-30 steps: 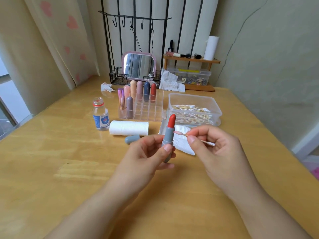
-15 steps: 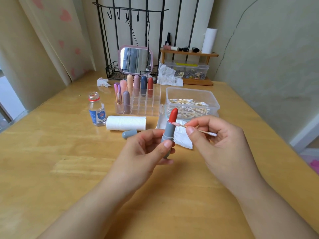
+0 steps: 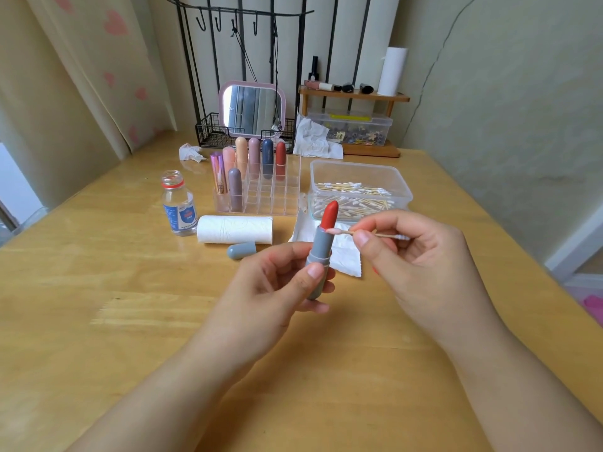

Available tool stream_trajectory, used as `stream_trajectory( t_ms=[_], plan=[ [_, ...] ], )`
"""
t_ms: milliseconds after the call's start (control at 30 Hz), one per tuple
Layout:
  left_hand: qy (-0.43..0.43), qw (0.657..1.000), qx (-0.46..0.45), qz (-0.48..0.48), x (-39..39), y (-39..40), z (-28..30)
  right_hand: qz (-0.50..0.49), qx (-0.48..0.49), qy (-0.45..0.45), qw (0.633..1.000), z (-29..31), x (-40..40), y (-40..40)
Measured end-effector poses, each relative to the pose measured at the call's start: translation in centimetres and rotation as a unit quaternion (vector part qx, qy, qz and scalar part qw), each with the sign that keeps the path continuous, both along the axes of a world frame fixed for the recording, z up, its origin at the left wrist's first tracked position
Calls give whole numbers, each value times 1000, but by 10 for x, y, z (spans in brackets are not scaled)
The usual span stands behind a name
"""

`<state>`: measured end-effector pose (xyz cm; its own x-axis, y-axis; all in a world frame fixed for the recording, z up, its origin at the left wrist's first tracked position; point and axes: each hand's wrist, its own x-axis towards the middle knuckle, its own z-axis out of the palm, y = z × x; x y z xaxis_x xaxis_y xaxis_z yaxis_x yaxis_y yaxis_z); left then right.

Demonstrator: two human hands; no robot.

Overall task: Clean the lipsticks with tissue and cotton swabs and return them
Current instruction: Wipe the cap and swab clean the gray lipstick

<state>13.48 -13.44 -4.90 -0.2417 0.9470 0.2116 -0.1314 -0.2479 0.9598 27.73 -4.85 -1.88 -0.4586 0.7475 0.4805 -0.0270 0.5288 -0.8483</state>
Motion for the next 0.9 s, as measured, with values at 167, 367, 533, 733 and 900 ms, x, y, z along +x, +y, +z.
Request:
stream_trajectory(
  t_ms=[167, 367, 533, 733, 900],
  plan=[
    [20, 999, 4, -31, 1, 1, -4, 18, -24, -8, 1000, 1, 1, 5],
    [-38, 997, -4, -69, 5, 2, -8, 32, -43, 7, 999, 1, 0, 4],
    [-11, 997, 0, -70, 7, 0, -9, 42, -44, 22, 998, 3, -2, -2],
    [-19, 998, 18, -65, 9, -2, -4, 44, -49, 23, 998, 5, -1, -3],
    [-47, 995, 25, -83, 10, -3, -3, 53, -62, 16, 997, 5, 0, 0]
  ],
)
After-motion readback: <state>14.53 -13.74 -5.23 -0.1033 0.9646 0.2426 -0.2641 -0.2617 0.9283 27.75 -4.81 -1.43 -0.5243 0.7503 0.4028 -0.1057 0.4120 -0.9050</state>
